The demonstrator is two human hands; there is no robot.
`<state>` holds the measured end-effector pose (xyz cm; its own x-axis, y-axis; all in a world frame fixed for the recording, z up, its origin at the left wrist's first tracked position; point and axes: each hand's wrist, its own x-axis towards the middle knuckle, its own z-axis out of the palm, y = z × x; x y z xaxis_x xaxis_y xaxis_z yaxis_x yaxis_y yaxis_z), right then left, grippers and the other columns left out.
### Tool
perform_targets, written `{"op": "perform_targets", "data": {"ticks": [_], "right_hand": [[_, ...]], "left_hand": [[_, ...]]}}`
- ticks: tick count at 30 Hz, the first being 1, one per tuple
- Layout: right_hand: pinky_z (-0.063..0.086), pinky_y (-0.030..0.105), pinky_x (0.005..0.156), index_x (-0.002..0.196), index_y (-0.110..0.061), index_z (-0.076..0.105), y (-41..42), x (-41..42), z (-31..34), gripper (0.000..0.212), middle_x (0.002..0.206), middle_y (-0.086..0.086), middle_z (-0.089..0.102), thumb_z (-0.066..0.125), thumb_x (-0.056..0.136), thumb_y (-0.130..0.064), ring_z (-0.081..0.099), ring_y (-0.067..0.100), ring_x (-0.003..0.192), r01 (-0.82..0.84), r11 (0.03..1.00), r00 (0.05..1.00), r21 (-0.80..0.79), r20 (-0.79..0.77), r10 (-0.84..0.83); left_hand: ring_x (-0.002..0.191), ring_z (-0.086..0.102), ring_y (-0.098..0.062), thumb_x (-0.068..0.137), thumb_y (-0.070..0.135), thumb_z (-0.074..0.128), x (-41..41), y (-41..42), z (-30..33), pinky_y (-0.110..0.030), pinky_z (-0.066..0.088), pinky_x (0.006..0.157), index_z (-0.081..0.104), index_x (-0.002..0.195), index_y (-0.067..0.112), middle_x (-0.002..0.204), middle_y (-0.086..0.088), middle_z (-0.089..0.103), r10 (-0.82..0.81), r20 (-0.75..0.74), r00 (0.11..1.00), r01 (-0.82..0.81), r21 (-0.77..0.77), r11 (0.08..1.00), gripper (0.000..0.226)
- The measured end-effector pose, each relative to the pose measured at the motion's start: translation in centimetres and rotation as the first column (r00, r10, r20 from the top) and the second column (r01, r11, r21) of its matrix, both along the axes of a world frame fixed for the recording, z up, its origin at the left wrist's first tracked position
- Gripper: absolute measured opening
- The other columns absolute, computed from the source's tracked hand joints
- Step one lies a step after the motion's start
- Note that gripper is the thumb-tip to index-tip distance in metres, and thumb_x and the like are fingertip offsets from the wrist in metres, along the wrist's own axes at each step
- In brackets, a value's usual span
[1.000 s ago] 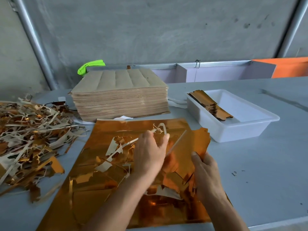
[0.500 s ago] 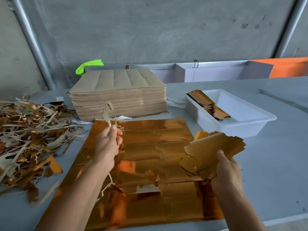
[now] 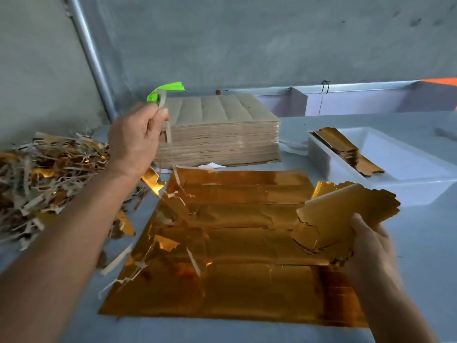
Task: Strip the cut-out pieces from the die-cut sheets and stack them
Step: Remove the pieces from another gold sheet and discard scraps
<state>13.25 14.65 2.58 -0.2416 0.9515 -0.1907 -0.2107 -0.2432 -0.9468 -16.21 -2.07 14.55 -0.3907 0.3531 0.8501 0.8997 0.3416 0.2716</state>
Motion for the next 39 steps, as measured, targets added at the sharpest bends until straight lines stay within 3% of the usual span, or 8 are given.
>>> {"op": "perform_targets", "data": {"ticks": [4, 9, 12, 19, 26, 29, 34, 39], "right_hand": [[0.04, 0.057, 0.101, 0.143, -0.026, 0.036, -0.3, -0.6, -0.2, 0.046, 0.138, 0.001, 0.052, 0.043, 0.099, -0.038, 0.052, 0.03, 0.122, -0.002, 1.0, 1.0, 0.003, 0.014, 0.002], [0.046, 0.052, 0.094, 0.141, -0.027, 0.04, -0.9, -0.7, -0.9, 0.044, 0.122, -0.005, 0.059, 0.043, 0.098, -0.039, 0.058, 0.026, 0.107, -0.038, 0.999, 0.998, 0.015, 0.04, 0.037], [0.05, 0.044, 0.071, 0.135, -0.028, 0.046, -1.2, -1.4, -1.0, 0.039, 0.101, -0.008, 0.062, 0.048, 0.097, -0.034, 0.061, 0.023, 0.09, -0.063, 0.998, 0.998, -0.012, 0.017, 0.063], [0.048, 0.038, 0.06, 0.125, -0.032, 0.052, -2.8, -3.4, -1.0, 0.029, 0.088, -0.009, 0.062, 0.045, 0.097, -0.036, 0.06, 0.02, 0.083, -0.273, 0.962, 0.962, 0.003, 0.008, 0.273], [0.046, 0.062, 0.091, 0.112, -0.035, 0.047, -2.6, -4.1, -0.2, 0.015, 0.12, 0.002, 0.056, 0.043, 0.097, -0.036, 0.055, 0.033, 0.111, -0.387, 0.915, 0.922, 0.117, 0.035, 0.385], [0.048, 0.063, 0.086, 0.101, -0.04, 0.046, -2.1, -4.4, 0.3, 0.007, 0.108, -0.004, 0.058, 0.044, 0.097, -0.036, 0.058, 0.032, 0.105, -0.386, 0.91, 0.922, 0.148, 0.031, 0.386], [0.047, 0.061, 0.091, 0.108, -0.032, 0.052, -1.3, -4.3, 0.4, 0.014, 0.116, 0.006, 0.063, 0.046, 0.096, -0.037, 0.063, 0.032, 0.104, -0.429, 0.88, 0.903, 0.205, 0.063, 0.425], [0.053, 0.05, 0.086, 0.107, -0.033, 0.061, -1.3, -4.7, 0.7, 0.018, 0.103, 0.001, 0.07, 0.048, 0.095, -0.035, 0.067, 0.022, 0.097, -0.491, 0.809, 0.871, 0.324, 0.149, 0.468]], "left_hand": [[0.095, 0.053, -0.019, 0.085, 0.044, 0.063, 1.0, -0.2, -2.7, -0.032, 0.045, 0.075, 0.065, 0.104, 0.019, 0.109, -0.001, 0.054, -0.06, 0.23, 0.971, 0.139, -0.345, 0.928, 0.032], [0.144, -0.01, -0.027, 0.057, 0.069, 0.074, 1.9, -1.1, -9.8, -0.061, 0.01, 0.113, 0.013, 0.145, 0.05, 0.158, 0.008, -0.005, 0.188, 0.401, 0.897, 0.349, -0.901, 0.258, 0.109], [0.143, -0.017, -0.029, 0.06, 0.056, 0.078, 1.3, -1.4, -11.4, -0.064, 0.004, 0.112, 0.008, 0.142, 0.056, 0.158, 0.006, -0.013, 0.225, 0.386, 0.895, 0.367, -0.922, 0.122, 0.108], [0.103, 0.047, -0.012, 0.081, 0.027, 0.072, 0.5, -1.5, -11.5, -0.03, 0.045, 0.084, 0.061, 0.11, 0.03, 0.113, 0.006, 0.051, 0.152, 0.493, 0.857, 0.404, -0.825, 0.395, 0.032], [0.099, 0.05, -0.013, 0.087, 0.007, 0.061, -0.7, -1.7, -9.5, -0.023, 0.037, 0.076, 0.061, 0.098, 0.021, 0.104, 0.003, 0.054, 0.234, 0.03, 0.972, -0.121, -0.789, 0.602, 0.018], [0.106, 0.049, -0.016, 0.085, 0.008, 0.063, -0.1, -1.2, -8.5, -0.029, 0.045, 0.087, 0.06, 0.108, 0.019, 0.114, -0.001, 0.054, 0.241, -0.01, 0.971, -0.129, -0.865, 0.484, 0.026], [0.139, 0.024, -0.025, 0.072, 0.029, 0.079, 1.4, -1.4, -4.0, -0.043, 0.03, 0.111, 0.016, 0.149, 0.031, 0.152, -0.002, 0.023, 0.366, 0.208, 0.907, 0.171, -0.976, 0.132, 0.1], [0.128, 0.043, -0.019, 0.082, 0.054, 0.06, 6.7, 1.5, -3.1, -0.04, 0.04, 0.102, 0.022, 0.148, 0.029, 0.149, 0.0, 0.036, 0.031, 0.571, 0.82, 0.342, -0.533, 0.774, 0.08]]}}
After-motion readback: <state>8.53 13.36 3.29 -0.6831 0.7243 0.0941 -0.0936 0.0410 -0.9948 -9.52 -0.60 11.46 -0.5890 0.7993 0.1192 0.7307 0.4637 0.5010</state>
